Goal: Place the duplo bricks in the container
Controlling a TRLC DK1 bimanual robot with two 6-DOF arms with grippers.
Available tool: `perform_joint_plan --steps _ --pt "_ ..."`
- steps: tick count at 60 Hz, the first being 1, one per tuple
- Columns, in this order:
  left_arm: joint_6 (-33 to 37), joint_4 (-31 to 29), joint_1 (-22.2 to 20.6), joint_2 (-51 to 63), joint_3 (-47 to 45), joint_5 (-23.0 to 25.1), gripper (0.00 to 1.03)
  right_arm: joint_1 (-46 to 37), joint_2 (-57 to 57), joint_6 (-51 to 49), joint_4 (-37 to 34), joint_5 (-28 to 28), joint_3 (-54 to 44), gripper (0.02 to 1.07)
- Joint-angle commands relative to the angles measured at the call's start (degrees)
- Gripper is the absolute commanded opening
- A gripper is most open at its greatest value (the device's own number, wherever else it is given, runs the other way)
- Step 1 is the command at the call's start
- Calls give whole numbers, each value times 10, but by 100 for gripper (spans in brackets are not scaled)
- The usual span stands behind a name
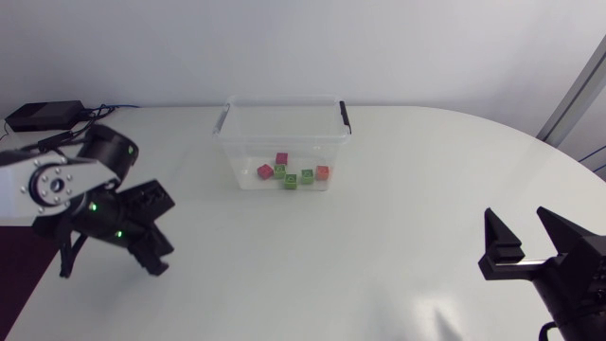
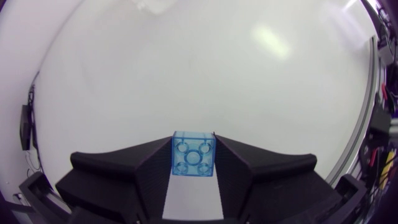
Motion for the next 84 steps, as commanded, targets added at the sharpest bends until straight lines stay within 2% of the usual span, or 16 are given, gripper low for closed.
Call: perform_joint_plan --steps 1,6,13,18,34,35,37,38,39,40,58,69,74,77,84 --pt "-65 -2 -26 -13 75 4 24 -2 -5 -12 4 -3 -12 102" --pt "-109 15 -42 0 115 15 24 -2 -5 -12 4 -3 -12 102" --pt "-162 92 -54 31 162 14 24 -2 -5 -12 4 -3 -12 102" --pt "-192 121 -54 76 220 14 24 -2 -5 -12 4 -3 -12 102" --pt "-248 127 -65 258 423 10 26 -2 -5 -12 4 -3 -12 102" --pt "-253 127 -67 262 429 5 29 -2 -5 -12 4 -3 -12 102" --pt "-256 127 -72 268 438 -8 49 -2 -5 -12 4 -3 -12 102" --pt "-256 127 -76 269 438 -18 76 -2 -5 -12 4 -3 -12 102" --pt "-255 127 -77 267 434 -25 95 -2 -5 -12 4 -3 -12 102" --pt "-255 127 -78 264 432 -27 100 -2 -5 -12 4 -3 -12 102" --pt "-240 147 -74 136 327 -91 99 -2 -5 -12 4 -3 -12 102" --pt "-234 150 -26 33 268 -124 99 -2 -5 -12 4 -2 -12 102" --pt "-224 182 -5 -28 216 -155 99 -2 -5 -12 4 -3 -12 102" --pt "-210 230 7 -71 172 -176 99 -2 -5 -12 4 -2 -12 102" --pt "-192 244 23 -163 103 -178 99 -2 -5 -12 4 -3 -12 102"
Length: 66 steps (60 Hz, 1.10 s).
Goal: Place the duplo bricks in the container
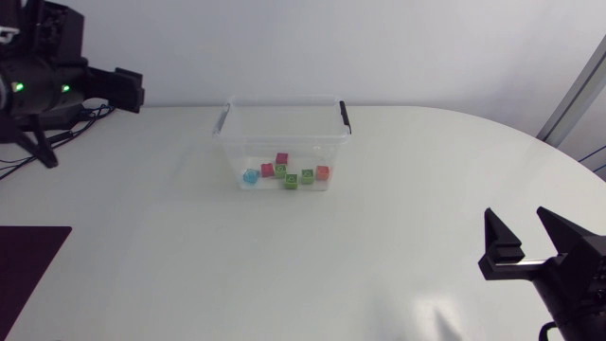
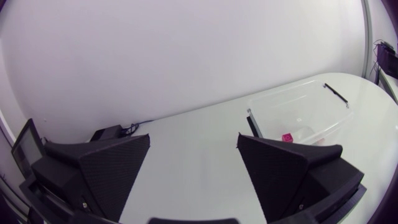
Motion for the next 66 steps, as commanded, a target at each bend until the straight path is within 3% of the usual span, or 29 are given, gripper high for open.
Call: perform_joint_plan --steps 1,15,32,66 --pt "20 10 13 -67 -55 -5 99 -2 -5 -12 4 -2 -12 102" --pt "23 -21 -10 -273 -200 -2 99 -2 -5 -12 4 -2 -12 102" --pt "39 -77 -3 -519 -309 -17 99 -2 -5 -12 4 -2 -12 102" --pt "-64 42 48 -593 -474 84 99 17 -3 15 8 4 -12 102"
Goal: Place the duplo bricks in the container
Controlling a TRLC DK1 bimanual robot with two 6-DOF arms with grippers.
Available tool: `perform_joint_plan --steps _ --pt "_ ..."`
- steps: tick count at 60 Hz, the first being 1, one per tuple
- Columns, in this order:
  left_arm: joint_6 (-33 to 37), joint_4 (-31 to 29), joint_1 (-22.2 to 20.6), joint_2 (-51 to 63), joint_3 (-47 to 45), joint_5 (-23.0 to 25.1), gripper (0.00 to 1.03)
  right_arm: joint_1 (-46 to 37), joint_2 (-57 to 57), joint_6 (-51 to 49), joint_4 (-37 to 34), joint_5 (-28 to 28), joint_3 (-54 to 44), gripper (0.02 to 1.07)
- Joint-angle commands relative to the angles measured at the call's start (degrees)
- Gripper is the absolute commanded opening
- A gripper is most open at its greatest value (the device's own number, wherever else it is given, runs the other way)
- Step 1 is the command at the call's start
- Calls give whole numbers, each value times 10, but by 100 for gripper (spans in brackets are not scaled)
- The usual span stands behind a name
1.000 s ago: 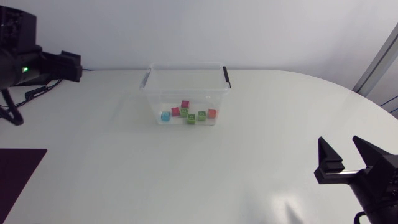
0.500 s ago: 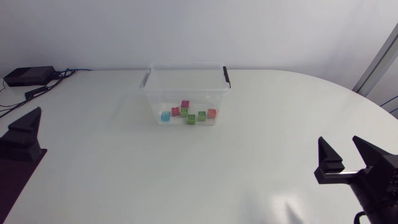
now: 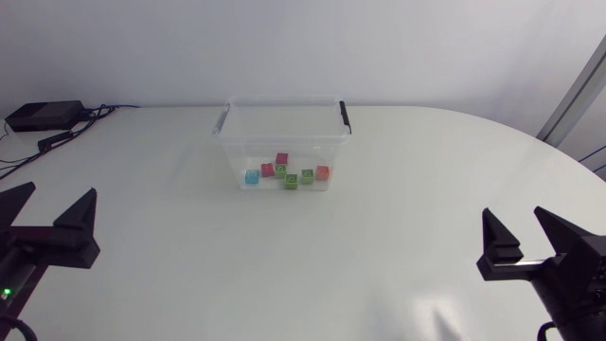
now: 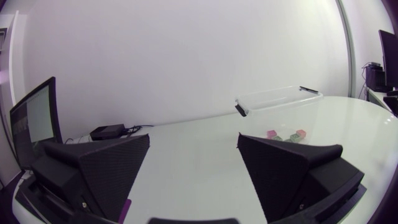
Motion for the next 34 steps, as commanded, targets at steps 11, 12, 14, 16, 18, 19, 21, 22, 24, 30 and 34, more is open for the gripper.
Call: perform_joint_plan --steps 11,12,14,16,18,19,21,22,24,30,34 --pt "-61 57 26 -35 -83 46 99 12 -3 19 9 4 -12 102" --pt "-64 61 28 -37 -88 49 99 12 -3 20 9 5 -12 102" --pt "-71 68 31 -42 -98 55 99 14 -3 22 9 5 -12 102" --pt "-77 76 34 -46 -109 62 99 15 -2 23 10 5 -12 102" --pt "-84 84 38 -51 -120 69 99 16 -2 25 10 6 -12 102" --pt "-86 87 39 -53 -123 71 99 17 -2 26 10 6 -12 102" --pt "-93 94 42 -57 -134 77 99 18 -2 27 10 6 -12 102" --pt "-96 98 43 -59 -138 80 99 18 -2 28 10 7 -12 102" --pt "-102 105 47 -63 -148 86 99 19 -2 30 11 7 -12 102" --pt "-104 107 47 -65 -151 88 99 20 -2 30 11 7 -12 102" --pt "-104 107 47 -65 -151 88 99 20 -2 30 11 7 -12 102"
